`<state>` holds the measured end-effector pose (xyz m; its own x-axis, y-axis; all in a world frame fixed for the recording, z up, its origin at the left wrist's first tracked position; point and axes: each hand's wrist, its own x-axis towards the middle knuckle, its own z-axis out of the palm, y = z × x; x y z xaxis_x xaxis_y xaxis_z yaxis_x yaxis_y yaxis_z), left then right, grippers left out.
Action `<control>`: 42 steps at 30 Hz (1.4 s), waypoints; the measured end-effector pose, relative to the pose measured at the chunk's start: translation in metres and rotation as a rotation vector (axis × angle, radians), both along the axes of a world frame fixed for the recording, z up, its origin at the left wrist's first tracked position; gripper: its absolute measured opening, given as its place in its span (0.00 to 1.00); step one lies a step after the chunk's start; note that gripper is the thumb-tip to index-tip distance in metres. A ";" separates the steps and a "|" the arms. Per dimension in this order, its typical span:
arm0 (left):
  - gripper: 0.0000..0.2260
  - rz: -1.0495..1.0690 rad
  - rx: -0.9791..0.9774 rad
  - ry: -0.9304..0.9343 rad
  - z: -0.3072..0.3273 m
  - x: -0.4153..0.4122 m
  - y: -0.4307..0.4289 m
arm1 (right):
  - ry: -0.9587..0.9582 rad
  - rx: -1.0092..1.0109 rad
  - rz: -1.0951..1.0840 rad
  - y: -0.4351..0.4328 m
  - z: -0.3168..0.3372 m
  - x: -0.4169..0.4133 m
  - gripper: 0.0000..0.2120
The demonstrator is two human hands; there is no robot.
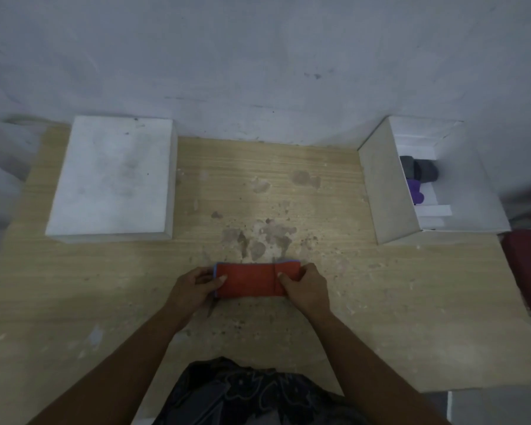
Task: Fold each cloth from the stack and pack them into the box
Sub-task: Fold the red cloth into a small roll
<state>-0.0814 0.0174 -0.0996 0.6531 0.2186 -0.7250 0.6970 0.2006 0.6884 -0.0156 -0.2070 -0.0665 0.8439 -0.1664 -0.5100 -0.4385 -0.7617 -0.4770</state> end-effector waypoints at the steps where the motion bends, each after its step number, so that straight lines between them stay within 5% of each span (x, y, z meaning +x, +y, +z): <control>1: 0.18 0.000 -0.013 0.007 -0.001 0.000 0.001 | -0.001 -0.009 0.009 0.004 0.000 0.000 0.22; 9: 0.17 0.027 -0.085 0.021 -0.001 0.000 -0.001 | -0.068 -0.058 0.172 0.033 -0.001 -0.010 0.25; 14: 0.16 0.061 -0.126 0.014 -0.001 0.002 -0.003 | -0.094 0.160 0.174 0.032 0.003 -0.012 0.08; 17: 0.15 0.088 -0.145 0.002 0.002 0.003 -0.006 | -0.109 0.173 0.137 0.027 -0.001 -0.011 0.05; 28: 0.13 0.095 -0.075 -0.024 0.005 0.007 -0.014 | 0.133 0.261 0.097 0.037 -0.003 -0.011 0.23; 36: 0.11 0.079 0.018 -0.064 0.017 0.011 -0.024 | 0.229 0.571 0.024 0.024 0.002 -0.008 0.12; 42: 0.08 -0.054 0.099 -0.105 0.039 0.012 -0.050 | 0.061 0.460 0.085 0.006 0.005 -0.009 0.14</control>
